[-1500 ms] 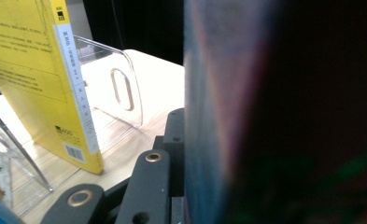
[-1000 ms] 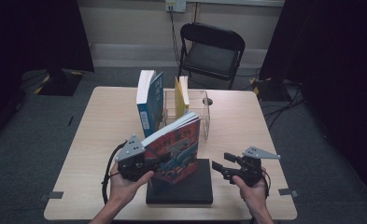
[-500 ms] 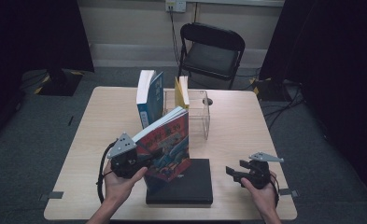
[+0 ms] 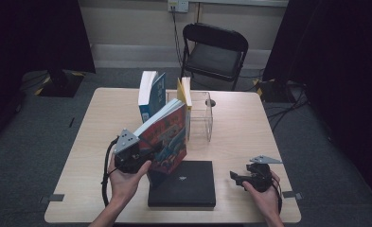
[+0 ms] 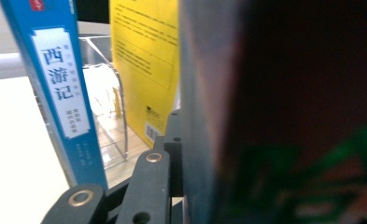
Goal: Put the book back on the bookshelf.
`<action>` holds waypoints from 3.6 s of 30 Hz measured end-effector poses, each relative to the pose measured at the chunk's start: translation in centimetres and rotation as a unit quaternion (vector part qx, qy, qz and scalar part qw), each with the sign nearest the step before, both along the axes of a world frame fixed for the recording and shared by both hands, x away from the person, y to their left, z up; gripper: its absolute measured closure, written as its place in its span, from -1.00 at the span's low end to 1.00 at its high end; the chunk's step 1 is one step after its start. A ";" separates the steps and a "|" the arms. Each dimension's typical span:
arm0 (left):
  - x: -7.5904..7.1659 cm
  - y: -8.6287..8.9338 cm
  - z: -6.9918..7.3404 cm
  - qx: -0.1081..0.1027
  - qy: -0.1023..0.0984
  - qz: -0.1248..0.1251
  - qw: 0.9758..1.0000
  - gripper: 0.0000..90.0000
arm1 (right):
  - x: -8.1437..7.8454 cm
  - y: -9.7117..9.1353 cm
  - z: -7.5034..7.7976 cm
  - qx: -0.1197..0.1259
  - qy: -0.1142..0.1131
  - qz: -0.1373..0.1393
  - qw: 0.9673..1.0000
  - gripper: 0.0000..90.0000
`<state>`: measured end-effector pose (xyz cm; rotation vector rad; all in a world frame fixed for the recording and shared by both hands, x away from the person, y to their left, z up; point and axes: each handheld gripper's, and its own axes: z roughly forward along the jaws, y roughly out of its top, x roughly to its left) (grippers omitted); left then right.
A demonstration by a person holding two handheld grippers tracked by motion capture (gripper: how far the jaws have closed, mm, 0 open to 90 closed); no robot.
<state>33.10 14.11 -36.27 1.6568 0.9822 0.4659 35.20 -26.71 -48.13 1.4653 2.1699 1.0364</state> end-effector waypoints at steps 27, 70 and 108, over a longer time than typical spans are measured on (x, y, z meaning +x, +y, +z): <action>2.0 -0.5 0.9 -0.010 0.009 0.062 0.998 0.66 | -0.2 1.0 -1.8 -0.058 -0.035 0.000 0.998 -0.70; 5.7 -3.5 1.0 0.031 0.011 0.153 0.988 0.66 | -0.2 1.3 -1.8 -0.057 -0.034 0.006 0.998 -0.70; 9.5 -6.6 -2.5 0.036 -0.010 0.173 0.984 0.65 | -0.2 1.4 -1.8 -0.057 -0.035 0.010 0.998 -0.70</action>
